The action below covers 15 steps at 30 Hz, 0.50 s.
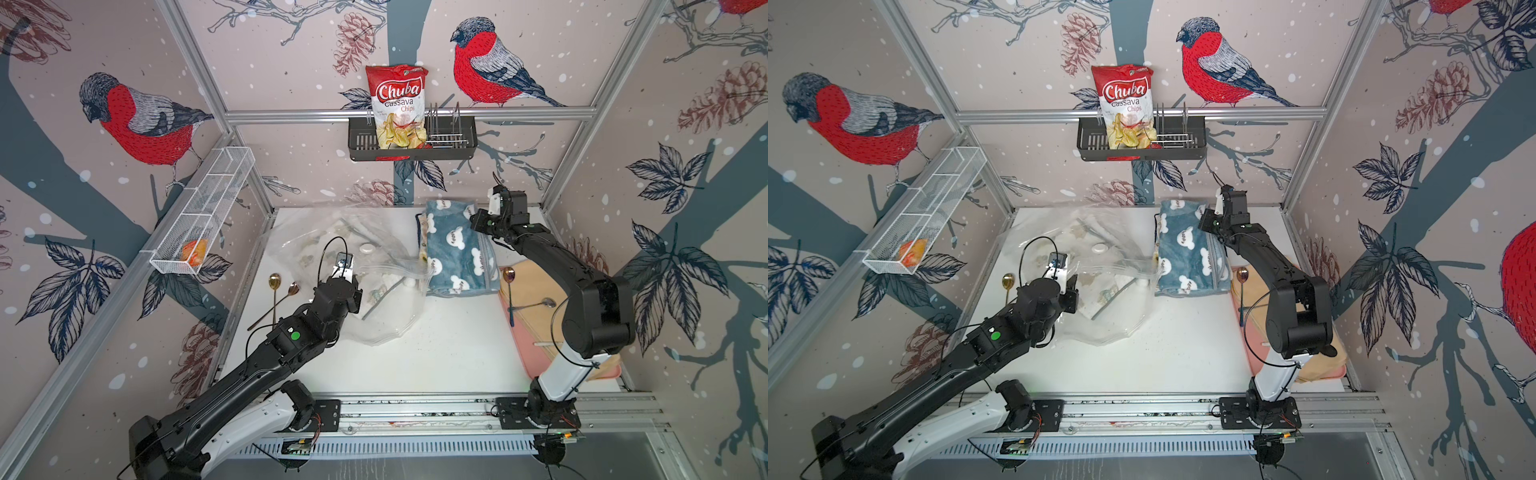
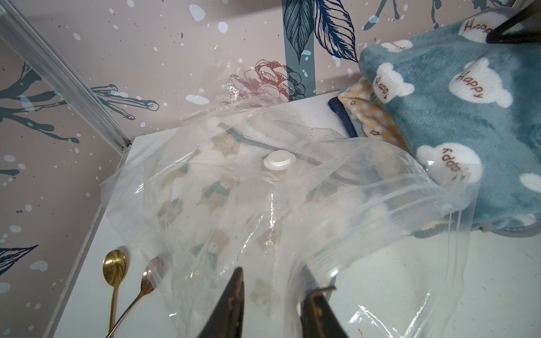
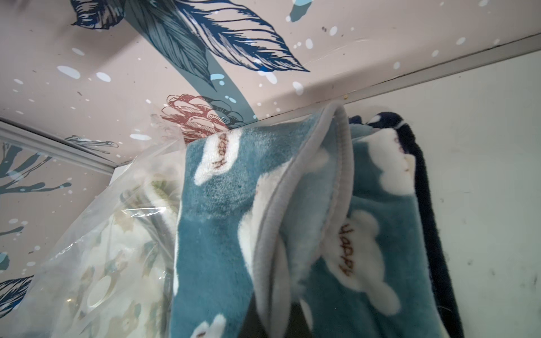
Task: Take the blanket out of the vacuum bag
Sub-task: Place the blanket at the center of the board.
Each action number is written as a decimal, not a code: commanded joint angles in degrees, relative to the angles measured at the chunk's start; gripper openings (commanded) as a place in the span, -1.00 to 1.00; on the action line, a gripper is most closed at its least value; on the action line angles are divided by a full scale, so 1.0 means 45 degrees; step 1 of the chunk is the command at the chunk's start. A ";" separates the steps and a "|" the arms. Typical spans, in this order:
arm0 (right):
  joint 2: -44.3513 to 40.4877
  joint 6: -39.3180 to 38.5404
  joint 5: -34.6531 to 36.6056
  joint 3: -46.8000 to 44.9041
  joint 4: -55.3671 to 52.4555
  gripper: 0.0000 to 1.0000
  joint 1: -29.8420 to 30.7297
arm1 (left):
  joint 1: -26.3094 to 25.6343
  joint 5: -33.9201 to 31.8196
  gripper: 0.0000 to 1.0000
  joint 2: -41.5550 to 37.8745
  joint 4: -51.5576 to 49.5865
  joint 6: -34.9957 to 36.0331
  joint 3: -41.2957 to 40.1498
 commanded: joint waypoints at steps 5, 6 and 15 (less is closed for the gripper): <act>0.0645 0.0131 0.0369 -0.0644 0.0078 -0.88 -0.0383 | 0.0019 0.0001 -0.38 -0.0109 0.0450 0.0006 -0.0017; 0.0586 0.0134 0.0538 -0.0859 0.0243 -0.88 -0.0385 | 0.0010 -0.0026 -0.38 -0.0115 0.0469 0.0016 -0.0011; 0.1132 0.0270 0.1149 -0.0959 0.1058 -0.71 -0.0508 | 0.0021 0.0126 -0.38 -0.0024 0.0458 0.0016 0.0018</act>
